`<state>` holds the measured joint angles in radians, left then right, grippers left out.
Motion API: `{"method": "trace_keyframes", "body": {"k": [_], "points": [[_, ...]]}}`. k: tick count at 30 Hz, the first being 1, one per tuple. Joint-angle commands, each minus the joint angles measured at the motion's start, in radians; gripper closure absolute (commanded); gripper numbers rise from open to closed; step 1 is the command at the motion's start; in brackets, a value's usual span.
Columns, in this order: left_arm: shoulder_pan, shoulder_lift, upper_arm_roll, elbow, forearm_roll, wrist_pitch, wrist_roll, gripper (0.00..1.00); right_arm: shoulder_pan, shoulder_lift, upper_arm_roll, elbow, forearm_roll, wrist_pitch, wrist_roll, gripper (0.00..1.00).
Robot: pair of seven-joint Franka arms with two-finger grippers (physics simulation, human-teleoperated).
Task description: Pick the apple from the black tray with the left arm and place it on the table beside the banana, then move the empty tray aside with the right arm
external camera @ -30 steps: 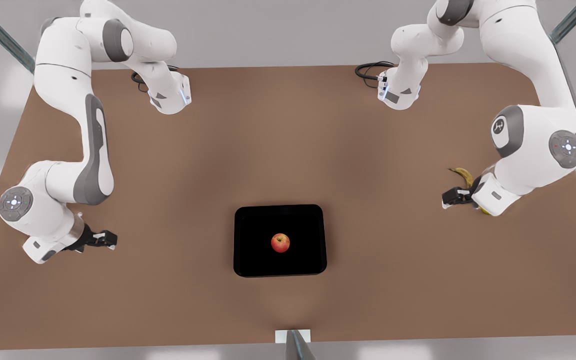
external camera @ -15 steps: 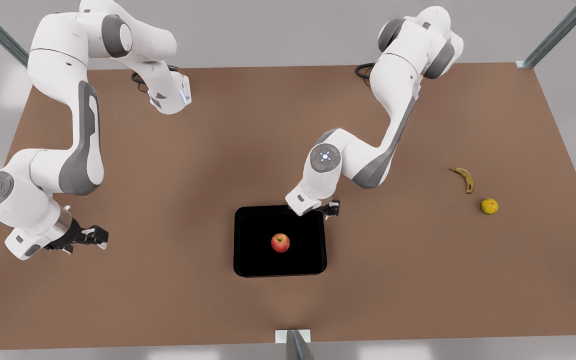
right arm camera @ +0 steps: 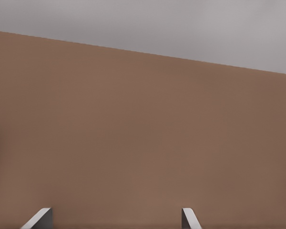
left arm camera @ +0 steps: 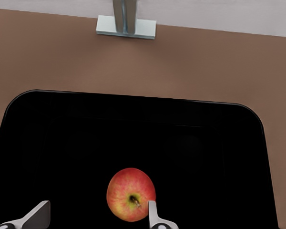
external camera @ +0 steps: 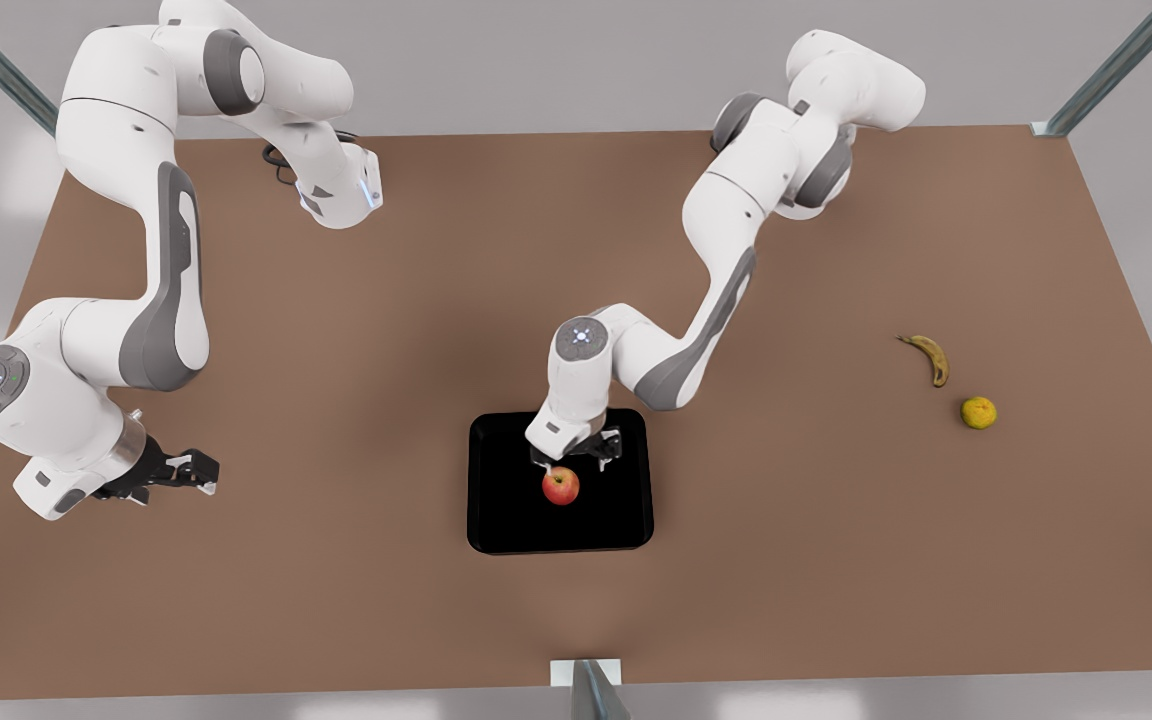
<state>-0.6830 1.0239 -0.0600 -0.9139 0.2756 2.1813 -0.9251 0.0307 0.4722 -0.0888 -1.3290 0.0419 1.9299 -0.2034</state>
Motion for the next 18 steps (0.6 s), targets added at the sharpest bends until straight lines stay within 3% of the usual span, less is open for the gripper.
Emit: {"method": "trace_keyframes", "body": {"k": [1,18], "points": [[-0.006,0.005,0.0,0.003,0.023,0.041,-0.347,0.0,0.0,-0.001,0.0,0.001,0.001,-0.002,-0.011,0.0],[-0.015,0.113,0.0,0.001,0.047,0.172,-0.273,0.0,0.0,-0.001,0.0,0.001,0.001,-0.002,-0.011,0.0]]}}
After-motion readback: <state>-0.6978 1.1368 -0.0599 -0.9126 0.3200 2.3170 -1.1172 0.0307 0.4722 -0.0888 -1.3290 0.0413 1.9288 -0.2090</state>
